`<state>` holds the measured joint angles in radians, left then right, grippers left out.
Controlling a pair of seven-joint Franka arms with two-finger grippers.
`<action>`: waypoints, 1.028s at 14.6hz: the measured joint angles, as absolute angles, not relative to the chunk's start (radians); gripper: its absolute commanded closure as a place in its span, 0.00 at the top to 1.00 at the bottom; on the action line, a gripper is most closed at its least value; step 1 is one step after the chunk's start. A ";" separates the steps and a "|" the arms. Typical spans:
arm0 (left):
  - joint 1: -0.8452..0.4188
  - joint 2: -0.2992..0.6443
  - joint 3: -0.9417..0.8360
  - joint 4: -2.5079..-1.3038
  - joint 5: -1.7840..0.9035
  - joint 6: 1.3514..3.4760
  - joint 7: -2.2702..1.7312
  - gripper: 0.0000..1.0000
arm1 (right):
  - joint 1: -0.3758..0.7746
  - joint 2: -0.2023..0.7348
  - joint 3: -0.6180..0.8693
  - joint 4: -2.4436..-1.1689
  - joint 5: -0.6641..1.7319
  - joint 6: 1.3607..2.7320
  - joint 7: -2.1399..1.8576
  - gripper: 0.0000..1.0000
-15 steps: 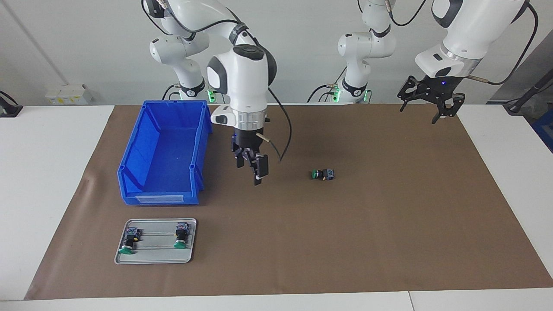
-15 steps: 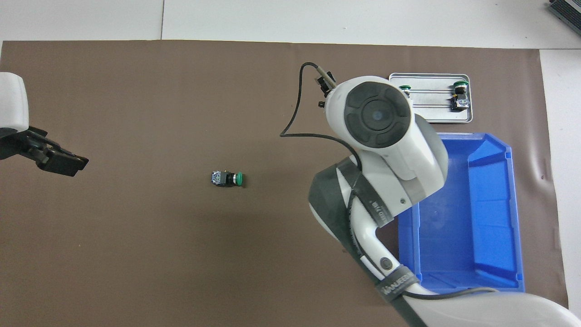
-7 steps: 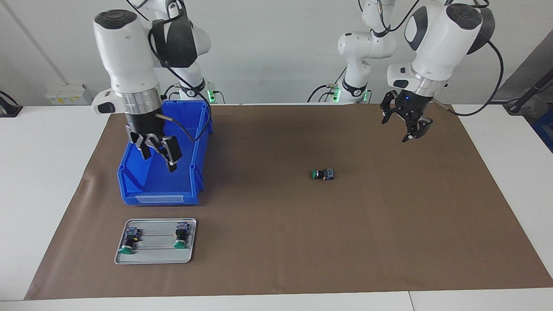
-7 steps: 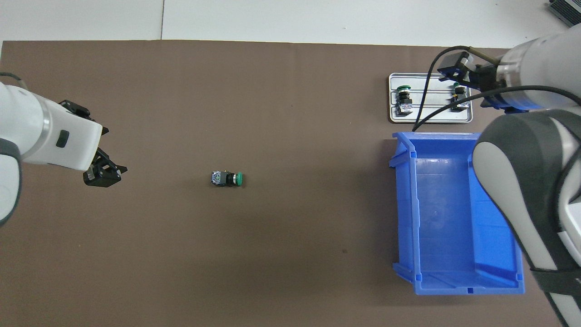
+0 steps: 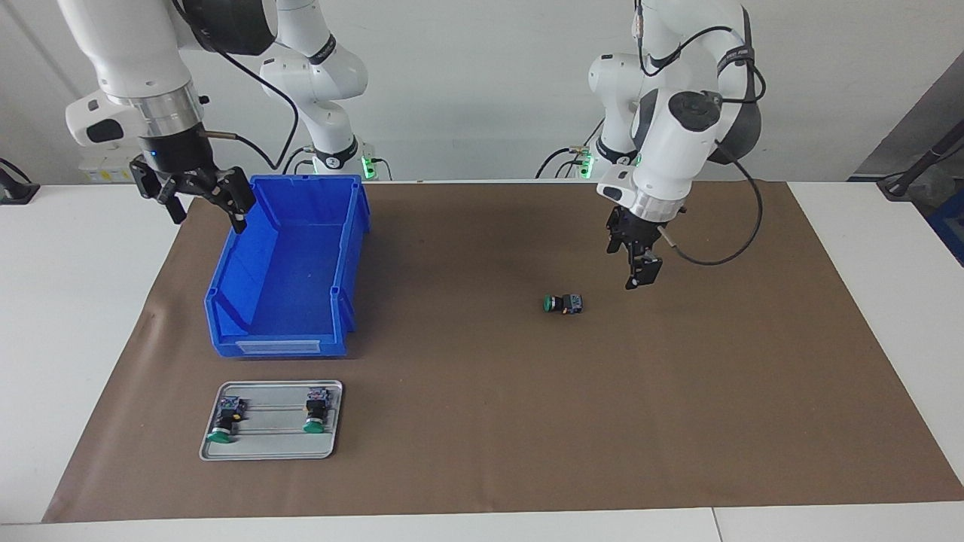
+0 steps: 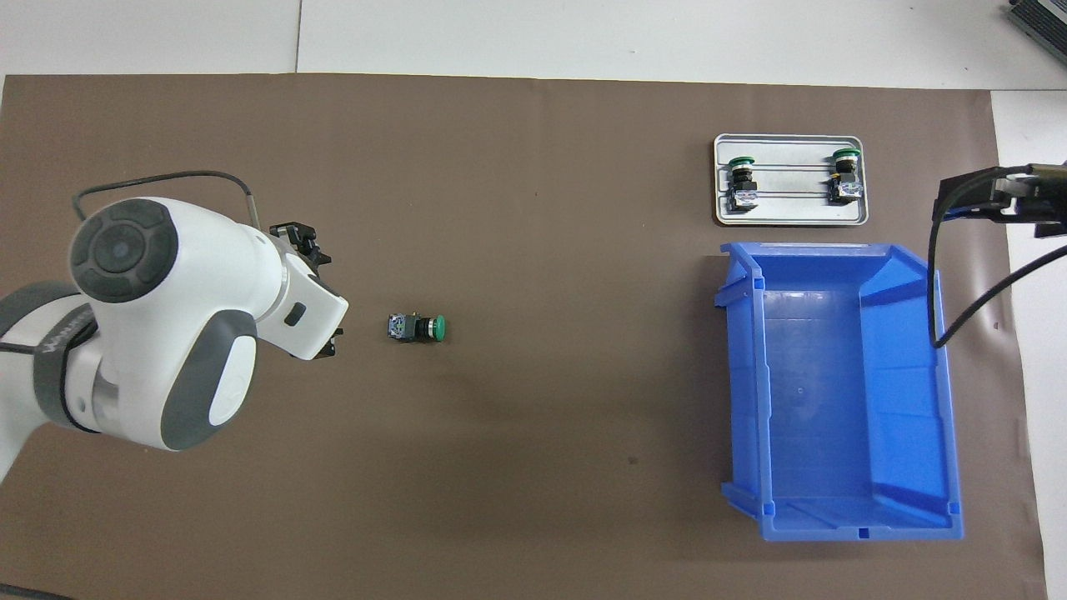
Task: Place and press button with both arms
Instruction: 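Move the left gripper toward the button while the right gripper withdraws, then grasp the green-capped button with the left gripper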
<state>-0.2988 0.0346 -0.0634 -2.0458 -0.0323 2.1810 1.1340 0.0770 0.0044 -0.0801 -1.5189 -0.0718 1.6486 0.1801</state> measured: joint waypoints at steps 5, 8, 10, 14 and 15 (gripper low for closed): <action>-0.357 0.124 -0.064 -2.061 -0.032 2.313 1.132 0.94 | 0.076 -0.004 -0.074 -1.499 -0.072 1.545 0.169 1.00; -0.410 0.180 -0.064 -2.056 -0.032 2.342 1.092 0.93 | 0.077 -0.003 -0.070 -1.501 -0.059 1.530 0.169 1.00; -0.437 0.213 -0.063 -2.053 -0.032 2.353 1.062 0.93 | 0.077 -0.004 -0.070 -1.512 -0.050 1.529 0.169 1.00; -0.468 0.260 -0.063 -2.053 -0.032 2.375 1.018 0.92 | 0.085 -0.005 -0.067 -1.525 -0.047 1.538 0.174 1.00; -0.469 0.268 -0.063 -2.053 -0.032 2.380 1.016 0.92 | 0.086 -0.006 -0.064 -1.527 -0.047 1.540 0.174 1.00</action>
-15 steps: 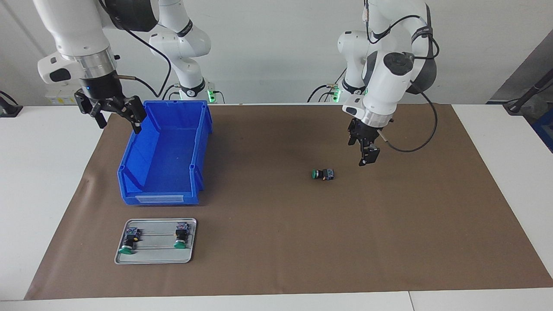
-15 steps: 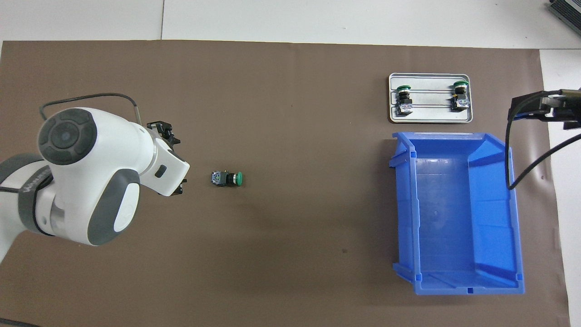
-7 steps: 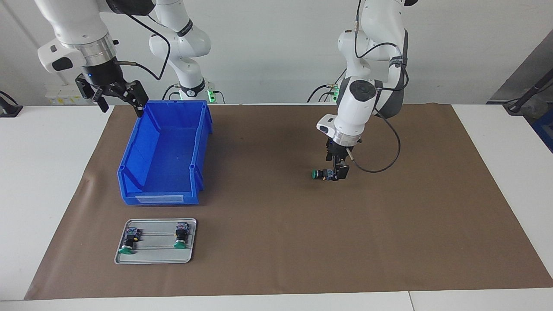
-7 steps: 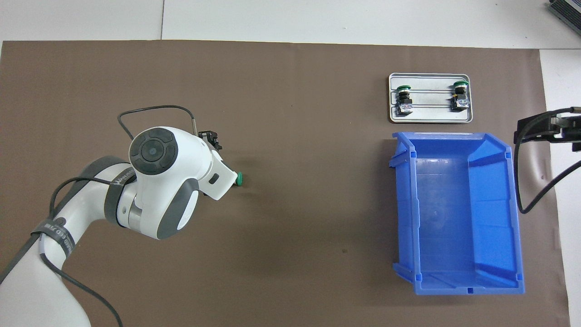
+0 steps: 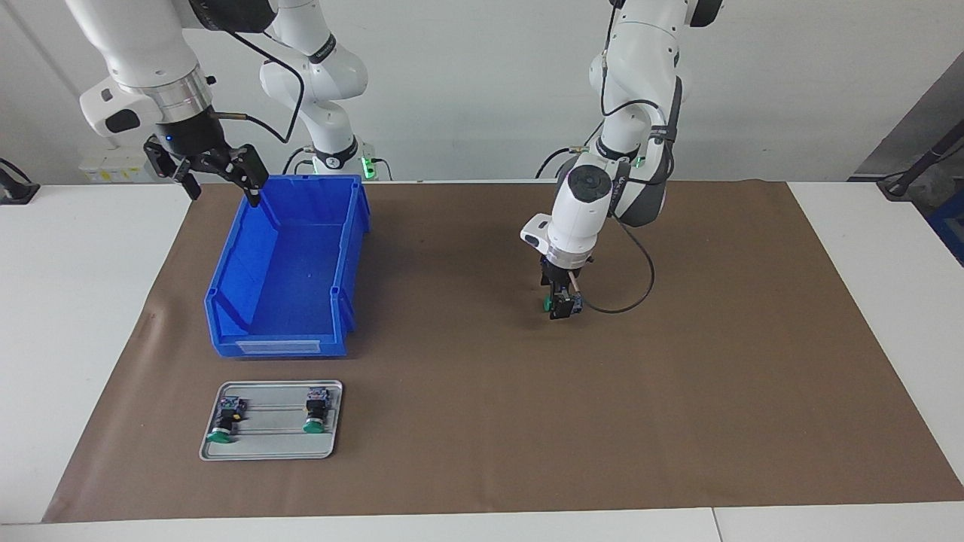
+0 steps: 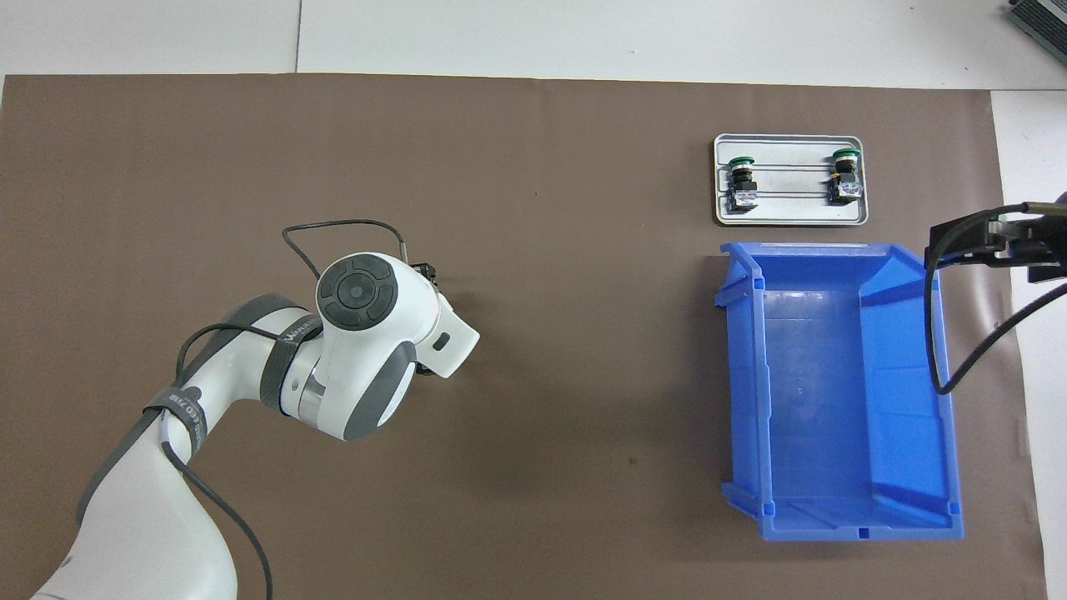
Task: Place and press button with both arms
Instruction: 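Grasp the green-capped button with the left gripper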
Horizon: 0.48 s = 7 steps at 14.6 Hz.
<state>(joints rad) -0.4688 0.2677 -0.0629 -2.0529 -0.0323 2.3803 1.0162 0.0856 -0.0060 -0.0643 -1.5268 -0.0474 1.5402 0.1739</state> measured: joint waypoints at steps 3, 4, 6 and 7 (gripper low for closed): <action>-0.474 0.280 -0.063 -2.058 -0.032 2.385 1.016 0.92 | 0.086 -0.008 -0.063 -1.533 -0.047 1.540 0.174 1.00; -0.476 0.280 -0.062 -2.062 -0.032 2.386 1.015 0.91 | 0.086 -0.009 -0.063 -1.534 -0.047 1.540 0.174 1.00; -0.479 0.280 -0.062 -2.066 -0.032 2.387 1.012 0.87 | 0.086 -0.010 -0.063 -1.535 -0.047 1.540 0.174 1.00; -0.479 0.280 -0.062 -2.069 -0.032 2.387 1.010 0.86 | 0.086 -0.011 -0.063 -1.535 -0.047 1.540 0.174 1.00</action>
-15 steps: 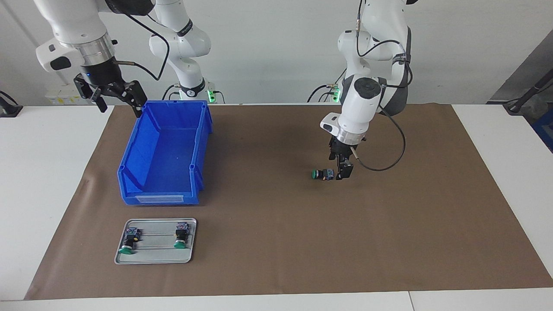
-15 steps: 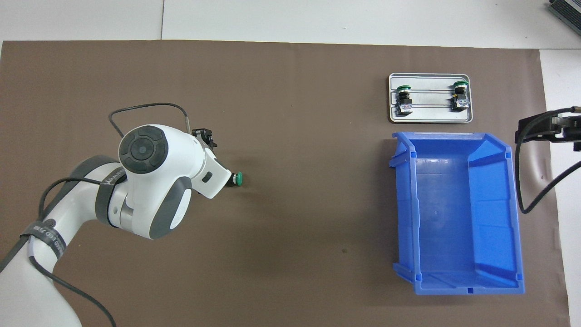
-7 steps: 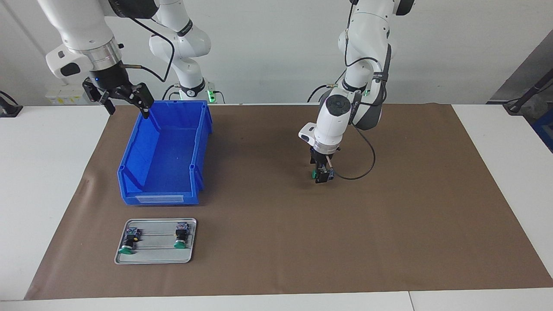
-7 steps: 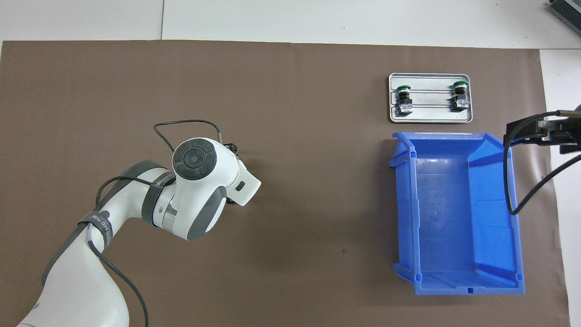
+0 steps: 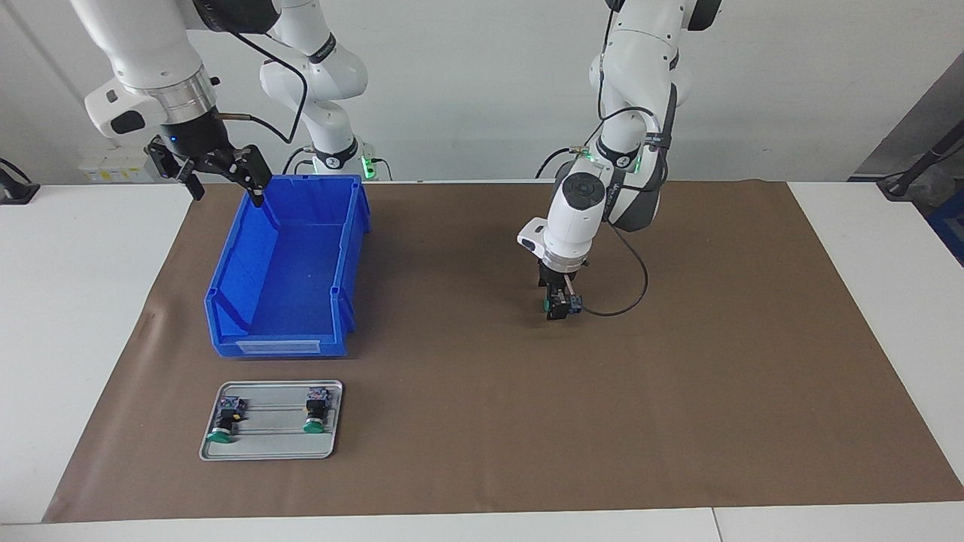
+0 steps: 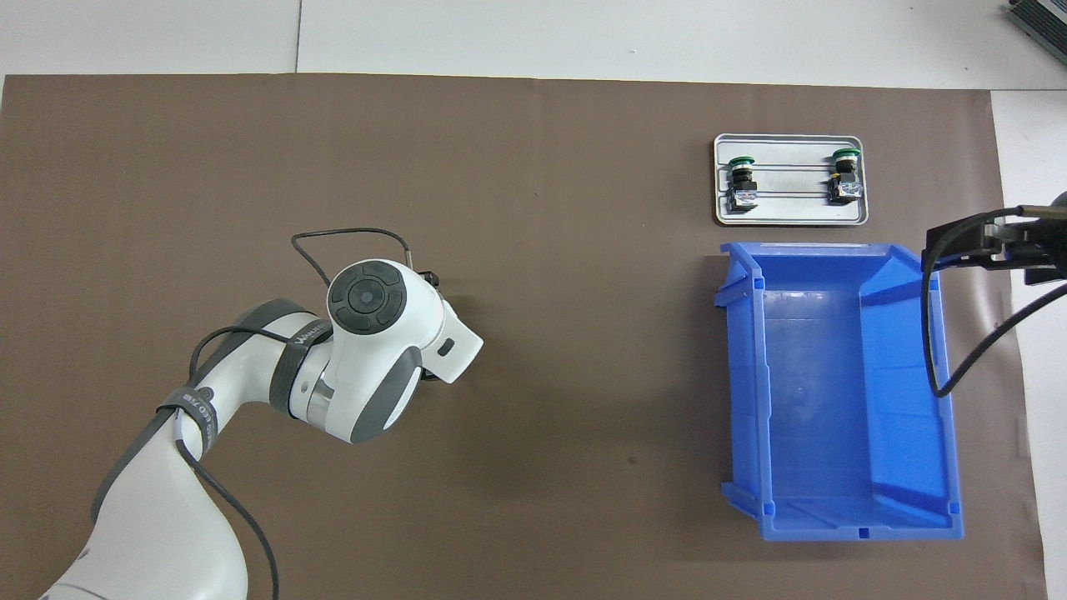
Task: Place and press button with both arms
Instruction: 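Grasp the green-capped button with the left gripper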
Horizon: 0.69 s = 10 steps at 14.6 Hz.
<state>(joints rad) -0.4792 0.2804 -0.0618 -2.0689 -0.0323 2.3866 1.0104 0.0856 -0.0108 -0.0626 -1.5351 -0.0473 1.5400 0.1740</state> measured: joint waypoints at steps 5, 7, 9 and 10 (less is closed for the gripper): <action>-0.479 0.280 -0.059 -2.074 -0.032 2.393 1.005 0.36 | 0.086 -0.014 -0.063 -1.537 -0.047 1.540 0.174 1.00; -0.479 0.280 -0.059 -2.074 -0.031 2.408 1.005 0.10 | 0.086 -0.015 -0.063 -1.538 -0.047 1.540 0.174 1.00; -0.480 0.281 -0.059 -2.074 -0.023 2.418 1.005 0.00 | 0.086 -0.015 -0.063 -1.539 -0.047 1.540 0.174 1.00; -0.480 0.281 -0.059 -2.074 -0.009 2.422 1.005 0.00 | 0.086 -0.015 -0.063 -1.539 -0.047 1.540 0.174 1.00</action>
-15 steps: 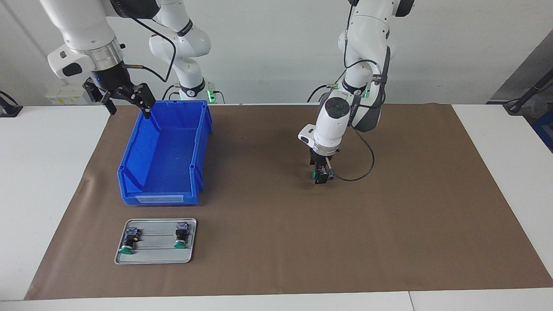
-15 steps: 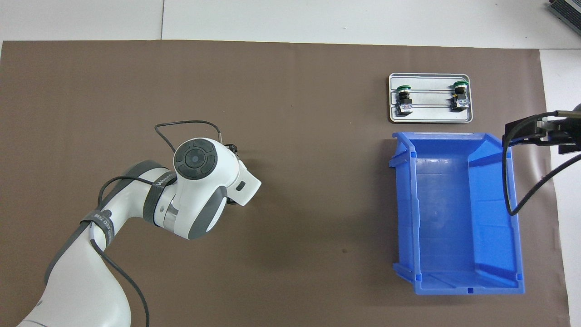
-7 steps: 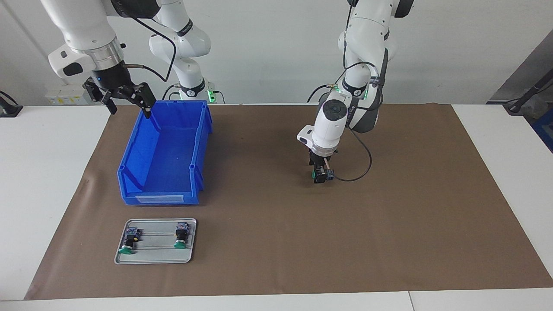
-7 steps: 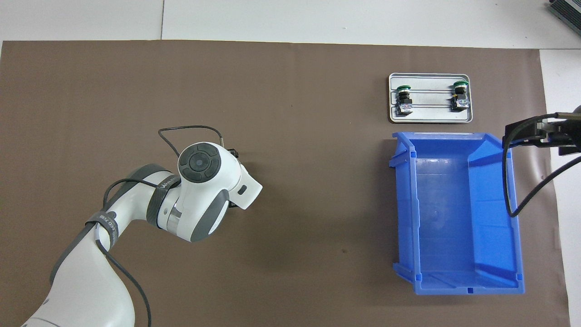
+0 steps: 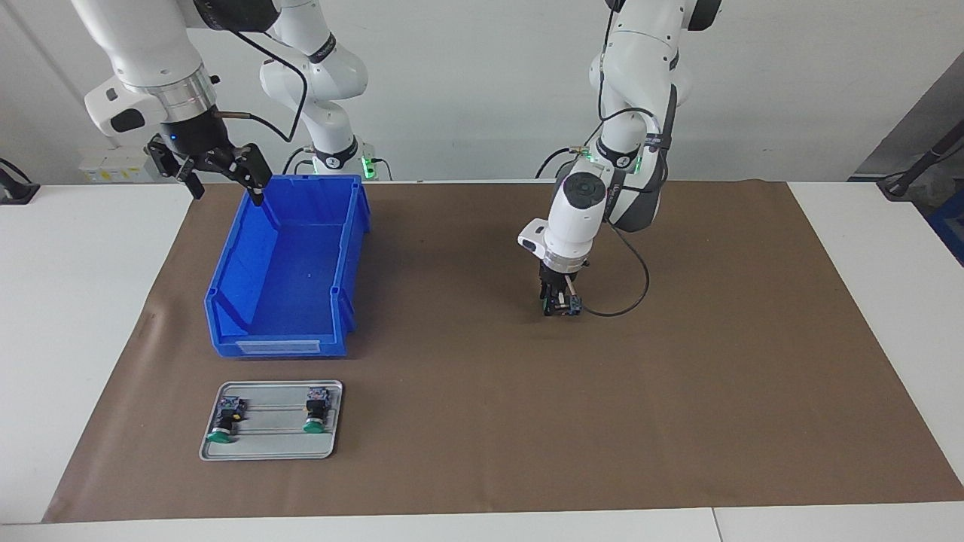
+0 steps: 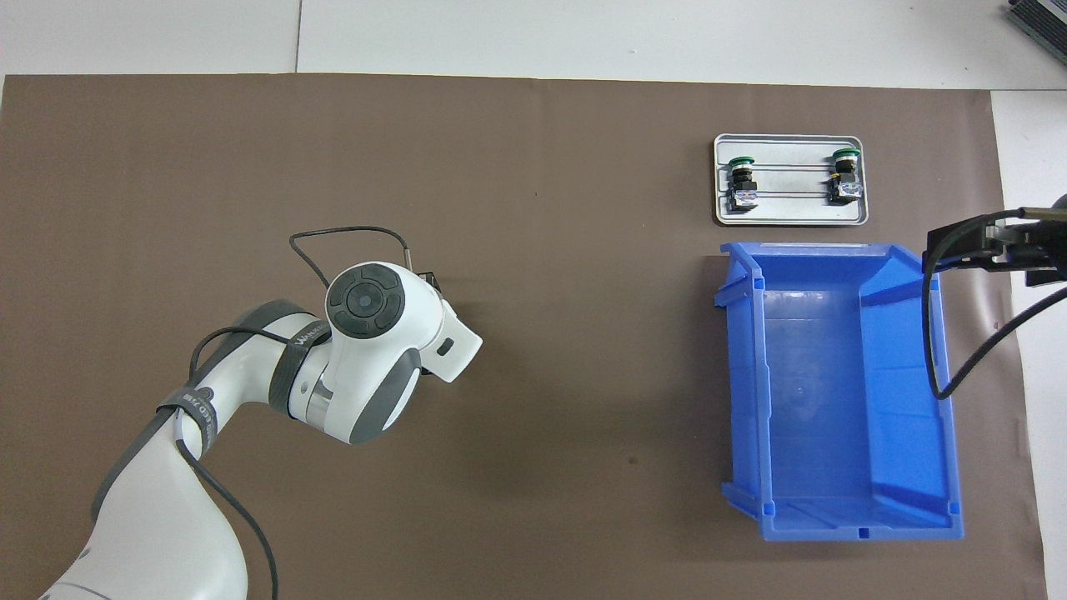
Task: Place and press button with both arms
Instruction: 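Grasp the green-capped button with the left gripper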
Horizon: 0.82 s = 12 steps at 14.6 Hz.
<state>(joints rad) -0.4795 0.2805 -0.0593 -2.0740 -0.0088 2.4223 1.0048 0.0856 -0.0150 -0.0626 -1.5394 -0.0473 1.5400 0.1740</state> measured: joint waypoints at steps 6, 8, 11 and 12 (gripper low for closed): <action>-0.479 0.279 -0.051 -1.998 0.048 2.418 1.005 0.00 | 0.086 -0.016 -0.063 -1.540 -0.047 1.540 0.174 1.00; -0.467 0.274 -0.039 -1.962 0.046 2.382 1.004 0.00 | 0.086 -0.016 -0.063 -1.540 -0.047 1.540 0.174 1.00; -0.385 0.264 -0.036 -1.945 -0.108 2.330 1.033 0.00 | 0.086 -0.016 -0.063 -1.541 -0.047 1.540 0.174 1.00; -0.356 0.262 -0.035 -1.945 -0.178 2.326 1.088 0.00 | 0.086 -0.016 -0.063 -1.541 -0.047 1.540 0.174 1.00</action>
<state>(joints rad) -0.3564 0.2624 -0.0352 -1.9452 -0.1776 2.3263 1.0878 0.0856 -0.0160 -0.0626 -1.5406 -0.0473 1.5400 0.1740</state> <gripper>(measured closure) 0.590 0.000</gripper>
